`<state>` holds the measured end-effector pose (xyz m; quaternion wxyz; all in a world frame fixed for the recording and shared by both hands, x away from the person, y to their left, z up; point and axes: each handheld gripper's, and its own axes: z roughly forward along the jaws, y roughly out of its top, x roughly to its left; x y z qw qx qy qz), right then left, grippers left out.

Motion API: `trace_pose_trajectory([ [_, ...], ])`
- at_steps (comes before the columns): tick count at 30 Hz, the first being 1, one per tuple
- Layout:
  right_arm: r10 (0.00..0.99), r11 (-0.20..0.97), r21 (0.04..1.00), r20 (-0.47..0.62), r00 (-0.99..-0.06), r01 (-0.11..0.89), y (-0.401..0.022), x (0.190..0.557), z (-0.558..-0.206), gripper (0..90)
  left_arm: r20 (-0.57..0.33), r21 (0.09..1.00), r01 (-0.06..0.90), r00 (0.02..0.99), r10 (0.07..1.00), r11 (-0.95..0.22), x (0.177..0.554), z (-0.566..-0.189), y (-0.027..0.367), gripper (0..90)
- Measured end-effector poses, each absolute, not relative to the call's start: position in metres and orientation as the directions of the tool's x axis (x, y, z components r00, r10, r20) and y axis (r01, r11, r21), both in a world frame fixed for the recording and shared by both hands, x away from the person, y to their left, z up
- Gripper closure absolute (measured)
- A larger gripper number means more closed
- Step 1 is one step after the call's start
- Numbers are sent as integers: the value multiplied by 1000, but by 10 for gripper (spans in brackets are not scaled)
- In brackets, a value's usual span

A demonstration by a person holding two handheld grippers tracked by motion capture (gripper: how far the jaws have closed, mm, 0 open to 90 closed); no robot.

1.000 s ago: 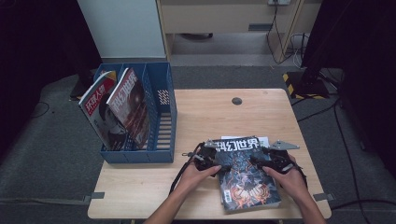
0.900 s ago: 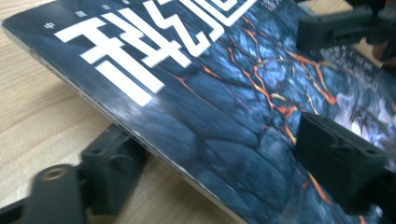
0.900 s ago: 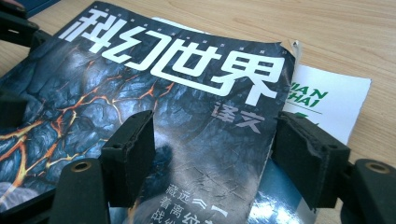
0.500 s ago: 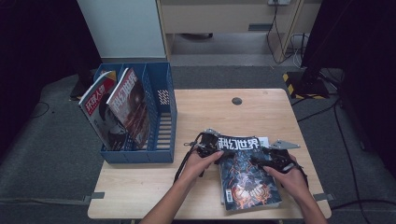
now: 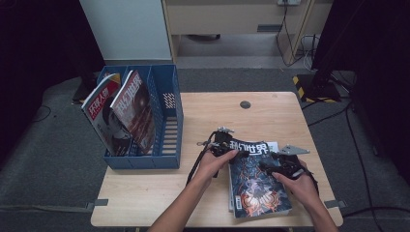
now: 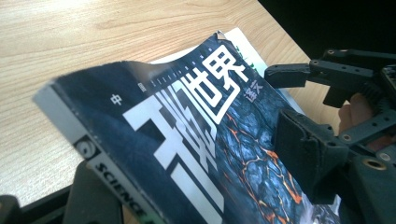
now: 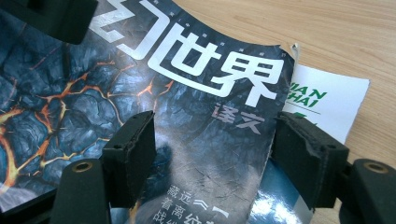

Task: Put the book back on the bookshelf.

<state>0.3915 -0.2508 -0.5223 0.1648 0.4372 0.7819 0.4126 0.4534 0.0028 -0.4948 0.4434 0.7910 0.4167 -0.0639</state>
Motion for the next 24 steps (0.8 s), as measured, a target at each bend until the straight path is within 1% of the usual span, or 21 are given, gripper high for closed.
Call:
trace_pose_trajectory([
  [3, 820, 277, 789, 103, -563, 548, -251, 391, -522, 303, -473, 643, 722, 636, 609, -255, 455, -497, 0, 318],
  [7, 819, 277, 790, 104, -564, 547, -251, 391, -522, 304, -470, 637, 722, 641, 607, -269, 456, -499, -8, 286],
  [9, 816, 284, 788, 101, -570, 546, -250, 391, -522, 304, -449, 643, 706, 663, 599, -298, 456, -499, -12, 301],
  [11, 817, 281, 789, 102, -568, 546, -250, 391, -522, 304, -443, 643, 704, 664, 603, -302, 456, -498, -13, 310],
  [13, 817, 277, 787, 110, -567, 551, -251, 391, -523, 300, -452, 636, 713, 654, 606, -296, 457, -497, -13, 344],
  [15, 817, 265, 789, 121, -564, 554, -251, 391, -524, 286, -463, 627, 724, 643, 610, -287, 457, -497, -12, 401],
  [19, 813, 261, 783, 136, -566, 564, -249, 392, -524, 199, -486, 629, 733, 629, 606, -256, 458, -496, -9, 527],
  [24, 821, 245, 784, 144, -552, 570, -250, 393, -525, 152, -502, 644, 730, 627, 595, -227, 460, -493, -6, 641],
])
